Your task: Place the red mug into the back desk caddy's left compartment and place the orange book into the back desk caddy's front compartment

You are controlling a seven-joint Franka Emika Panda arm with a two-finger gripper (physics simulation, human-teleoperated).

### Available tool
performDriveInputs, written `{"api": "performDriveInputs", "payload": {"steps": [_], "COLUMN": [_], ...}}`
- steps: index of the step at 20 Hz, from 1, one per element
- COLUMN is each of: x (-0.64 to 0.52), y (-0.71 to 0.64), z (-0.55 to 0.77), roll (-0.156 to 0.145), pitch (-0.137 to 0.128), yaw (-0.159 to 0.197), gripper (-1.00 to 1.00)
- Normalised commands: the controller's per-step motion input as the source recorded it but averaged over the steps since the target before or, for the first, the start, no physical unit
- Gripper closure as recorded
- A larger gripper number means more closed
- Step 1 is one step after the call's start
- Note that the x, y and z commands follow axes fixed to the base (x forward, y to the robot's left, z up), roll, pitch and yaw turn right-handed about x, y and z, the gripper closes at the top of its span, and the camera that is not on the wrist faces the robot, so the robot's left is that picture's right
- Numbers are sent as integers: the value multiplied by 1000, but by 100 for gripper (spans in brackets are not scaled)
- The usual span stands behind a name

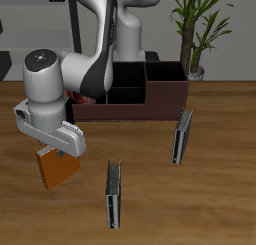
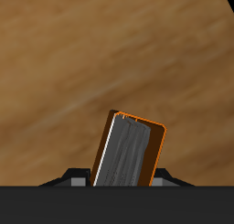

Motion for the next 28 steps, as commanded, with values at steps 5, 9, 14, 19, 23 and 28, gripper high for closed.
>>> {"api": "performDriveInputs", "payload": {"steps": [5,9,14,19,23,28], "x": [32,-168,-274,-492,-744,-419], "y": [-52,72,95,122,149,197], "z": [295,585,525,658,612,302], "roll": [-19,-19,-23,-3,6,1], "pitch": [-16,-53,-55,-72,-70,-37], "yaw": [33,101,100,127,78,42], "gripper": [100,100,100,100,100,100]}}
